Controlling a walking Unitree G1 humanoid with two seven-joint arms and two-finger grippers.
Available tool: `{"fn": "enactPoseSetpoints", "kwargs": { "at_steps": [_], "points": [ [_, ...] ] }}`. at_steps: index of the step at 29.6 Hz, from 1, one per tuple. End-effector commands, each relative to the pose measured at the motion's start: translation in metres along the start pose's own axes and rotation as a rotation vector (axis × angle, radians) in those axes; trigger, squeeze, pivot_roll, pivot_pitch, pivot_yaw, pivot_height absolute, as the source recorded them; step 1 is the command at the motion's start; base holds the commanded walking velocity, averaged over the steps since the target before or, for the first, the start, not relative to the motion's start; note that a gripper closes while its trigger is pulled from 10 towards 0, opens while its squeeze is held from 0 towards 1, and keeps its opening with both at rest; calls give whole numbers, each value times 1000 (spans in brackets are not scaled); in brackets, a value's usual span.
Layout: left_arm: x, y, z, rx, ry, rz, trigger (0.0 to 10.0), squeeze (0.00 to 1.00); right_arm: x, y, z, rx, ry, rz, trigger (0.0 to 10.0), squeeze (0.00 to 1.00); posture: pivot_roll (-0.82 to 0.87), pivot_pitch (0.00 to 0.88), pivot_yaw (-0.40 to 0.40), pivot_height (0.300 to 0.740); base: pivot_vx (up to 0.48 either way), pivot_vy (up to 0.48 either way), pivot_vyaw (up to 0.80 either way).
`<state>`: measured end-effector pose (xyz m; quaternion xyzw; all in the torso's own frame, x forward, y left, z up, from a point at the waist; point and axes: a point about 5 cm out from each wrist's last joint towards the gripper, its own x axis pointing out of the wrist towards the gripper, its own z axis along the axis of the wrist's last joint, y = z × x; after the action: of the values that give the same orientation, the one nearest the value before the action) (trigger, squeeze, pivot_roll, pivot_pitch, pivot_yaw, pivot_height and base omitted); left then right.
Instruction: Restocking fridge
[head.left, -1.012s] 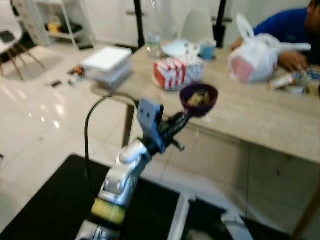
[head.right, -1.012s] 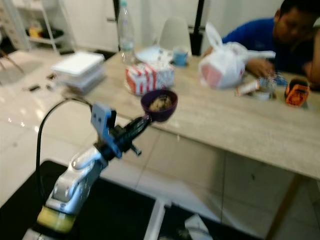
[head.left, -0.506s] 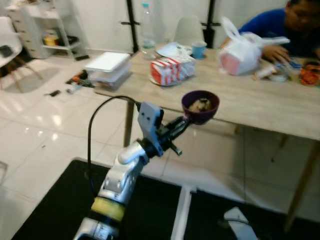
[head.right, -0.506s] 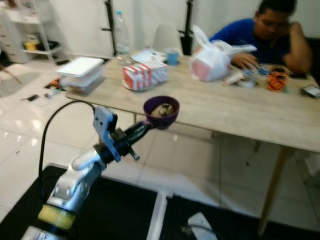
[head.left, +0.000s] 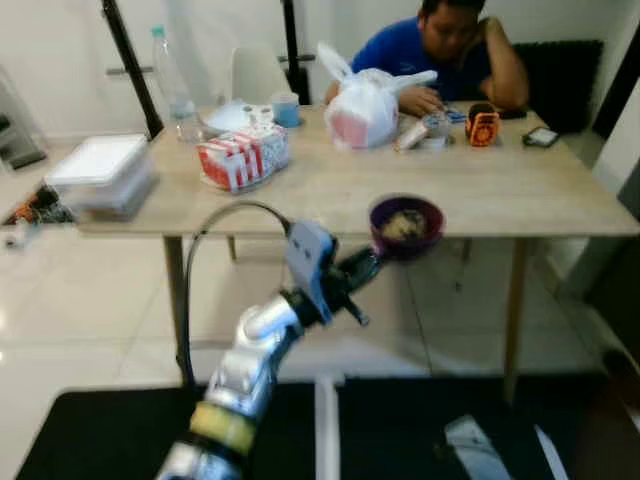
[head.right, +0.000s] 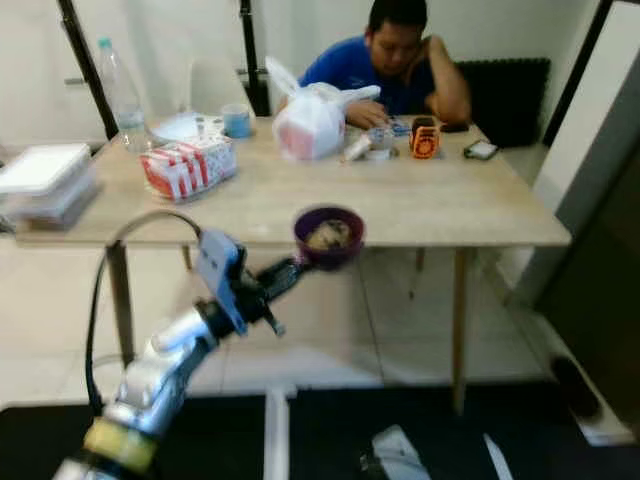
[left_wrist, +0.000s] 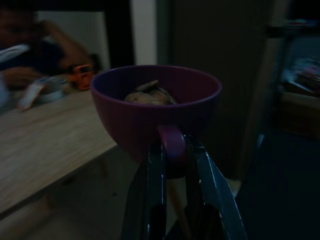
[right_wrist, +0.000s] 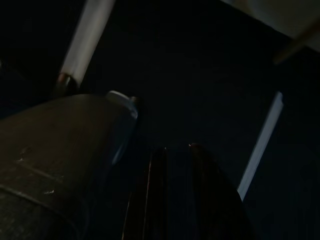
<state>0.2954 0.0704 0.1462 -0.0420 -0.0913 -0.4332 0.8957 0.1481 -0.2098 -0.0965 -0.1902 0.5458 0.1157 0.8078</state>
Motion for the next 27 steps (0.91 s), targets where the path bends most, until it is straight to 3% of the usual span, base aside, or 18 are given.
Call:
{"fn": "enactPoseSetpoints", "kwargs": {
  "at_steps": [1,11,18,27],
  "points": [
    [5,0,6,8,-37,-12,10000,0,0,1,5,4,-22,-3,10000,0,-44,0,20,740,0,-446,-763],
    [11,0,6,-4,-43,-1,10000,0,0,0,6,32,-42,-15,10000,0,-57,0,29,740,0,-446,-153],
    [13,2,4,-5,-44,15,10000,0,0,1,4,23,-34,-11,10000,0,-59,0,32,740,0,0,0],
    [3,4,-15,0,16,22,10000,0,0,0,5,26,-21,1,10000,0,-52,0,29,740,0,0,-767]
  ]
}}
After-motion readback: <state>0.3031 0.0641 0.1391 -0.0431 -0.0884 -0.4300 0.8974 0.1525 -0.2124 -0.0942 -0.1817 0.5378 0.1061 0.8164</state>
